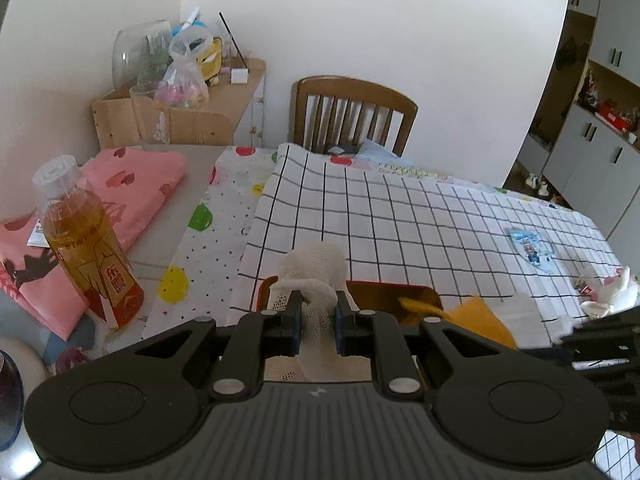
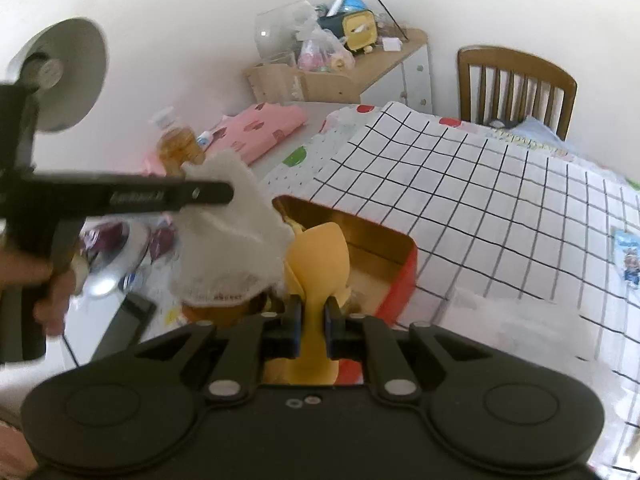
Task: Organize soft objects
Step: 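Carry the white cloth and yellow duck over the tin box with both tools, then open both grippers to drop the cloth and duck into the tin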
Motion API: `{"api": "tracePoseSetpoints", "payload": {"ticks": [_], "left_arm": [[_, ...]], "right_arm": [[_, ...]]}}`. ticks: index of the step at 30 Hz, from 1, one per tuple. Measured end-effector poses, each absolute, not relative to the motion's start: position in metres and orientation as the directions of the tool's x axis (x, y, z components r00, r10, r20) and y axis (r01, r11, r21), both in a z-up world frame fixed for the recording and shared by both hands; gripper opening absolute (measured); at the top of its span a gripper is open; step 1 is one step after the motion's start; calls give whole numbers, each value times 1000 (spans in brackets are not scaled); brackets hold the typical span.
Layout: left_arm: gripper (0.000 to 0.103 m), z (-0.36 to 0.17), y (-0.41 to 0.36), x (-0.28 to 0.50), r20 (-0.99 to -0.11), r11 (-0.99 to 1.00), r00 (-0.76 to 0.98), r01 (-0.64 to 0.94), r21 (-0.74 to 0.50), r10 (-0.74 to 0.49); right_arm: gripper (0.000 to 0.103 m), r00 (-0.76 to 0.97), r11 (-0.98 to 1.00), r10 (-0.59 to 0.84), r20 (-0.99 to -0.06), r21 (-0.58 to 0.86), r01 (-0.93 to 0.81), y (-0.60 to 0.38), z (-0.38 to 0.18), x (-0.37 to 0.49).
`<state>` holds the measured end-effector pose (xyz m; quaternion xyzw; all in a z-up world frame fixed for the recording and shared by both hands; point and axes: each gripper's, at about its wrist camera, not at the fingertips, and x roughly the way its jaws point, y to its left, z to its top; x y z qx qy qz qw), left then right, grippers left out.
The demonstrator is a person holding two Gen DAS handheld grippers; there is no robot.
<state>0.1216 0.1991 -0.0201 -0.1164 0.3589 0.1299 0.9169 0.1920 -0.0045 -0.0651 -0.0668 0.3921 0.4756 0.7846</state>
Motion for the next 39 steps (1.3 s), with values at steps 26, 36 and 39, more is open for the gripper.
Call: {"api": "tracePoseSetpoints", "payload": {"ticks": [26,36,39], "left_arm": [[15,-98,200,153,-835,931,548,-328,-161,49],[26,-98,203,152,-836,924,546,-343,-168,51],[54,-96,202,150,-831,923,553,-344,-171,52]], "right_arm": [[19,210,554,587,-782,199,-808,53,-125,213],[29,197,543,602,-774,217,-811,48,-126,213],[32,189,540,610,-769,229,-810,45,-125,212]]}}
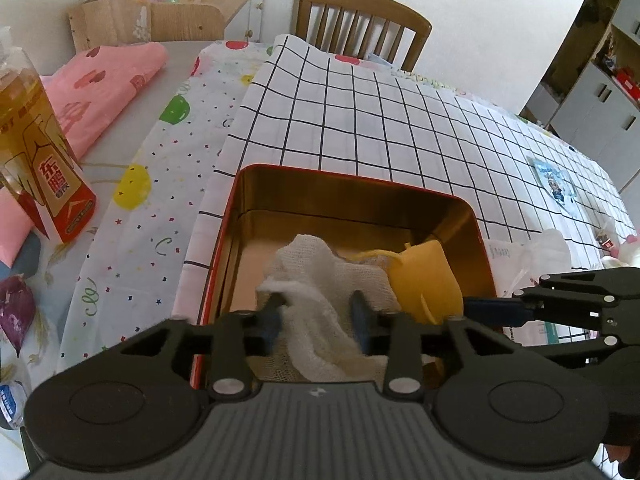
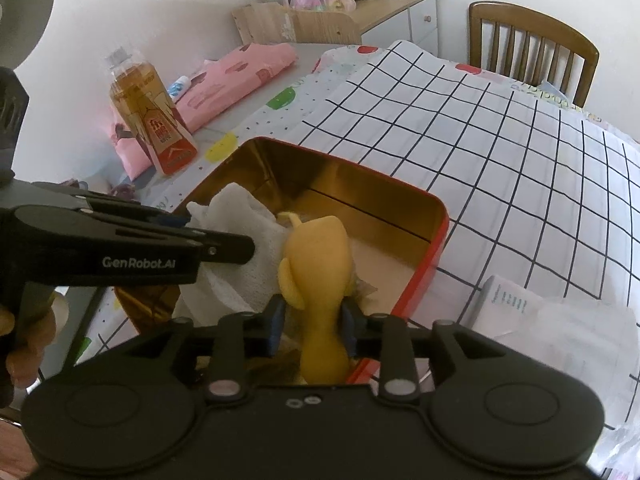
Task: Organize soft objects
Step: 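Open both grippers to drop the cloth and duck into the tin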
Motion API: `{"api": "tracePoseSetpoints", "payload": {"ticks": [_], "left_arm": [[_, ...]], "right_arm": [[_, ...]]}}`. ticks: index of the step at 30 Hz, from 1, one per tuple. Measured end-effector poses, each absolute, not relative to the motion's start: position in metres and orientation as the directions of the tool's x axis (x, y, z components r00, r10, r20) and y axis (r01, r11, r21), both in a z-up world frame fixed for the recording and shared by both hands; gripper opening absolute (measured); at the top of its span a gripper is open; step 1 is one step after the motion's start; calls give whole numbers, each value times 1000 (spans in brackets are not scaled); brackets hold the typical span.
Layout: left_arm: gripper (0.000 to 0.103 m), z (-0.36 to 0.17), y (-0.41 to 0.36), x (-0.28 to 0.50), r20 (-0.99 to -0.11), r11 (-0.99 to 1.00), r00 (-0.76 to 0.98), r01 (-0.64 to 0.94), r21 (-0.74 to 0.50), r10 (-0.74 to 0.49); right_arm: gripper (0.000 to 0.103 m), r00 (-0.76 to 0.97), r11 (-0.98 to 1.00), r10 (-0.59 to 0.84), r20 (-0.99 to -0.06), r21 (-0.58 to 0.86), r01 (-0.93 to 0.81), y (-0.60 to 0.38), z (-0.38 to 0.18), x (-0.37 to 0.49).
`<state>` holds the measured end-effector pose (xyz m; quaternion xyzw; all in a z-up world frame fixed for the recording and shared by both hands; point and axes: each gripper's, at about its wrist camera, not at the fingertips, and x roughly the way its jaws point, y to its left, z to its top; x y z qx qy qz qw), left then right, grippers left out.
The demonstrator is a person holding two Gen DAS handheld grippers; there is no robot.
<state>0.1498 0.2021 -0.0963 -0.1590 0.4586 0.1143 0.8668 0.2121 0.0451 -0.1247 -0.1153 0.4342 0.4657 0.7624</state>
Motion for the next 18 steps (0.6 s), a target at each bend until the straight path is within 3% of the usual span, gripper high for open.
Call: {"api": "tracePoseSetpoints", "payload": {"ticks": [1,2,16,18], "left_arm": [[67,-95,202,149,-827,923,559,-343,-173,53],[68,-94,201,147,-822,923,567,-342,-175,54],[69,-54,182,127,-764,946,640,-290,-143,81],[69,-47,176,124,-751,952,656,-271,-140,76]], "right_arm": [[33,192,541,610,-768,227,-810,44,-124,211],[35,194,542,612,-767,228,-809,43,-123,211],[51,246,541,695,-675,266,-798,1,-81,195],[59,261,543,708,-656,270,-795,-9,-74,192]]}}
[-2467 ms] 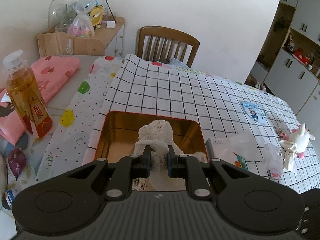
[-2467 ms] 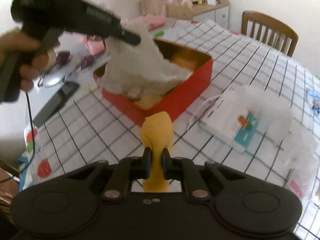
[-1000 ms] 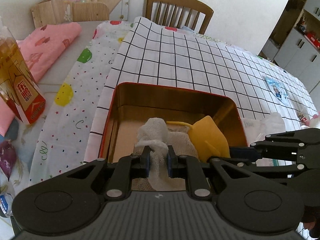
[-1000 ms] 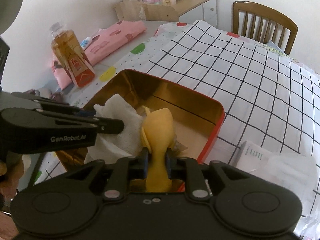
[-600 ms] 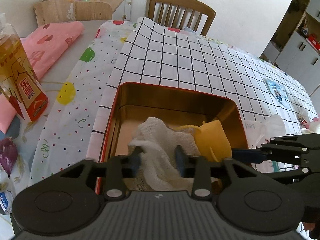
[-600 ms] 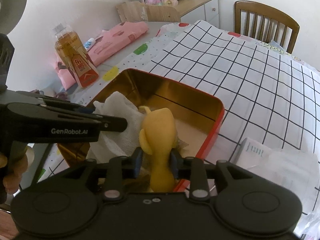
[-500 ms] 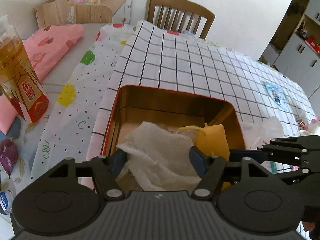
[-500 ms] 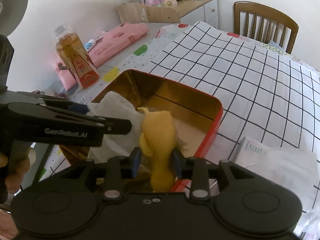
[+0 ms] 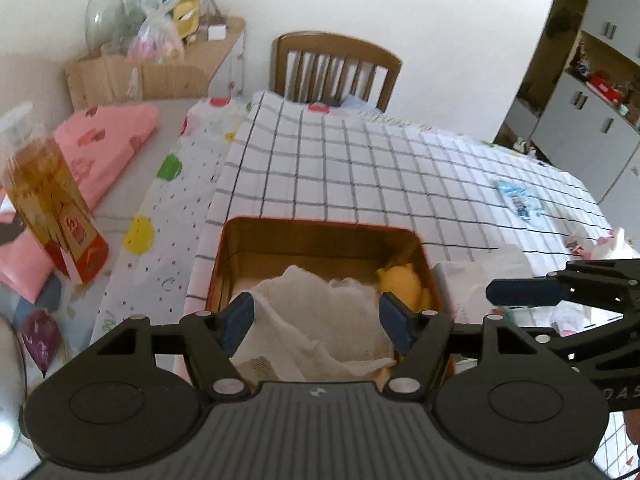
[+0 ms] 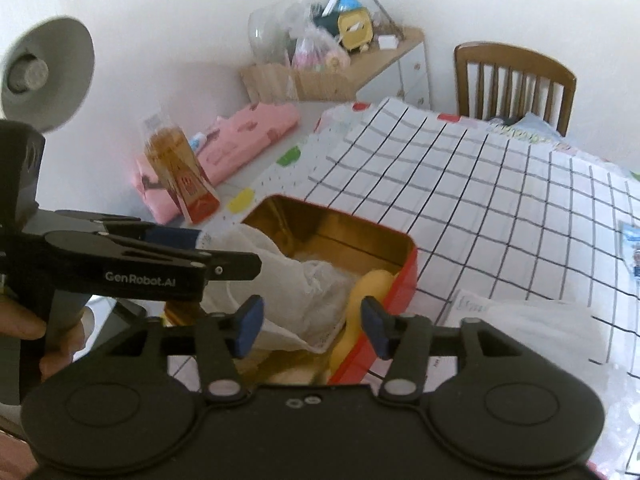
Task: Organize soft objects
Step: 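Open both grippers to drop the cloth and duck into the tin, then move the left tool to the white sheet while the right tool reaches the clear plastic bag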
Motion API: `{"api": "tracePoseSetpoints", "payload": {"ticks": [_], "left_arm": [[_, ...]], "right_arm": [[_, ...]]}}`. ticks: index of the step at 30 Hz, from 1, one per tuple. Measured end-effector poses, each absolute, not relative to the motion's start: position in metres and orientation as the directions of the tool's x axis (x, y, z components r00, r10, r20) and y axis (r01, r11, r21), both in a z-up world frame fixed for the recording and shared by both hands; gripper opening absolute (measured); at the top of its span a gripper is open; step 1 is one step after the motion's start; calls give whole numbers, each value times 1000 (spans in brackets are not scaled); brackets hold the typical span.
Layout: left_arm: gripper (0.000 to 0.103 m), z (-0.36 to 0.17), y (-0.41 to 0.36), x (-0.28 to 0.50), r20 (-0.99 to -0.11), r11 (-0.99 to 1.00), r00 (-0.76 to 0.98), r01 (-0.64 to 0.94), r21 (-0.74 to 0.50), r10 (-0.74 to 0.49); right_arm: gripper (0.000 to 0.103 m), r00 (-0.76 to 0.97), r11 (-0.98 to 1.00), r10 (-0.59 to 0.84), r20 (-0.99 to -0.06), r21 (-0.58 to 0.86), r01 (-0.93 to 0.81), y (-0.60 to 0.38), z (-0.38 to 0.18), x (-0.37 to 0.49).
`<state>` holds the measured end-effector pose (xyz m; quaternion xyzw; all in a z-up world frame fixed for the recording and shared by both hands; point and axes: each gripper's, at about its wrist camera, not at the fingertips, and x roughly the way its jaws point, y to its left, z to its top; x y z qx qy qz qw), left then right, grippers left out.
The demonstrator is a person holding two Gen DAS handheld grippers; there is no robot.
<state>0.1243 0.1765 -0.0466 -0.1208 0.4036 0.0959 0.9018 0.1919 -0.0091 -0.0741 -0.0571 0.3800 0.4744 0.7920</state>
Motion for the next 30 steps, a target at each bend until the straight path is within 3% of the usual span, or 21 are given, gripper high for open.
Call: {"api": "tracePoseSetpoints", "payload": {"ticks": [8,17,28,30], "left_arm": [[75,-23,151,116,-706,968,707,-208,-137,51],[83,-9,115,115,-665,985,747,-113,-131,-3],[88,1,67,133,-618,984,783,-48,-173,-70],[96,1,56,139,-615,984,786,-53,-171,-65]], "right_arm": [[65,321,565,736,-596,279,-777,-50,-54,179],[80,415,627,729,-544,289,-723,-106,-47,170],[89,477,685,690,-544,276,-675,-176,-56,176],[90,488,695,679,-548,269,-667,-188,-59,180]]}}
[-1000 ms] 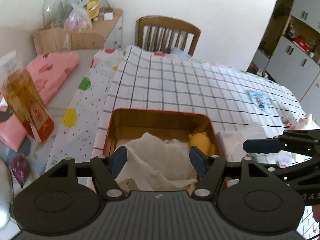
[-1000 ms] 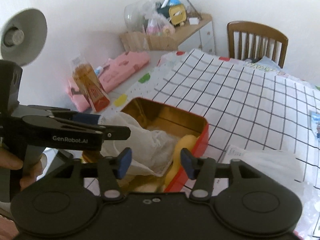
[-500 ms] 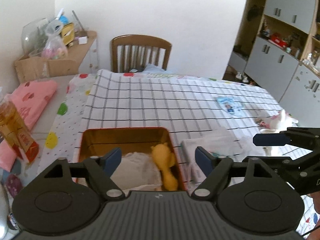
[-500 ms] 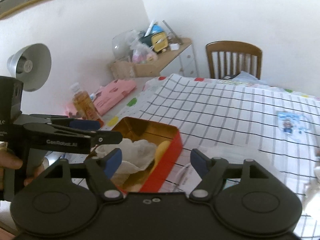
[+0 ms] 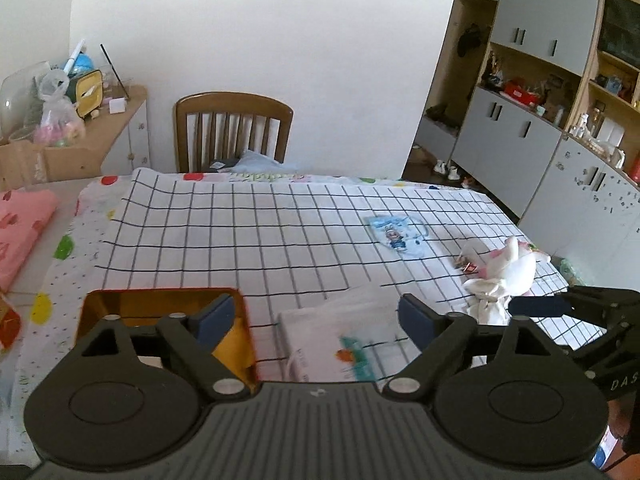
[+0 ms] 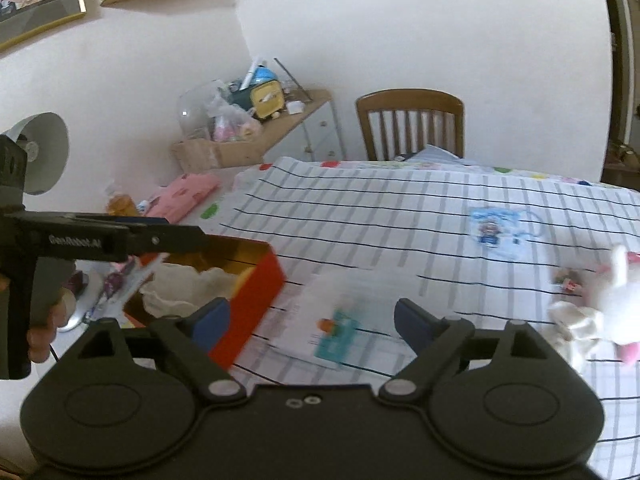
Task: Organize soft objects
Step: 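Move the left tool to the white sheet while the right tool reaches the clear plastic bag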
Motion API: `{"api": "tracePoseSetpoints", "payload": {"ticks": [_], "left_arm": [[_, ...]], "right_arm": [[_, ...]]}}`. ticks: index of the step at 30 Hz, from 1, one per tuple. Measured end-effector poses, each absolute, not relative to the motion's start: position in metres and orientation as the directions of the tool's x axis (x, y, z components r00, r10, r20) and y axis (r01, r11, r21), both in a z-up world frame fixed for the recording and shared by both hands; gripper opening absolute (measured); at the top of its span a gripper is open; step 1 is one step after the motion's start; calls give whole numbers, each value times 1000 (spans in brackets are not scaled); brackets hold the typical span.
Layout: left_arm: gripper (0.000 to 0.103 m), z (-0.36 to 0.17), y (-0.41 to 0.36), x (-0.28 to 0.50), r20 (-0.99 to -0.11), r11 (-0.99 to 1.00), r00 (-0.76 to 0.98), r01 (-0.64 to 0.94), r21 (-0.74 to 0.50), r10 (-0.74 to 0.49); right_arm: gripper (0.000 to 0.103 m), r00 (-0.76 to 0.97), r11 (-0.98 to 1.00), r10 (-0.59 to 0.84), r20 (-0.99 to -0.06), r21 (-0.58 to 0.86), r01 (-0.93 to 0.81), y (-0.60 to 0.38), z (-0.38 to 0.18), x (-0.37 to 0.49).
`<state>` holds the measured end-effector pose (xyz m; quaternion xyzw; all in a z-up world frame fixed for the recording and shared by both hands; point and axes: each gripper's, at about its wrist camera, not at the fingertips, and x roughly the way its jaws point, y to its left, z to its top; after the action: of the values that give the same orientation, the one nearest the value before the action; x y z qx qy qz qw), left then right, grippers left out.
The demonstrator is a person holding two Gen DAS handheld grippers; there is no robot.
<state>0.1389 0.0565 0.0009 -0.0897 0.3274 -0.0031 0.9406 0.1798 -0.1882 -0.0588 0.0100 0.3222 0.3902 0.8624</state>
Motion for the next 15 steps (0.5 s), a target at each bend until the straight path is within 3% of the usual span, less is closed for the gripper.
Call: {"api": "tracePoseSetpoints", "payload": {"ticks": [1,15], "left_arm": [[101,1,52,142,-614,984,787,-55,-170,-62],[101,-29,6,200,-645,976,761,-80,-201,-70]], "right_arm": [[91,492,699,675,-549,262,-666,-193,-60,181],[93,493,707,621,-609,163,-689,-244,-92,213]]}}
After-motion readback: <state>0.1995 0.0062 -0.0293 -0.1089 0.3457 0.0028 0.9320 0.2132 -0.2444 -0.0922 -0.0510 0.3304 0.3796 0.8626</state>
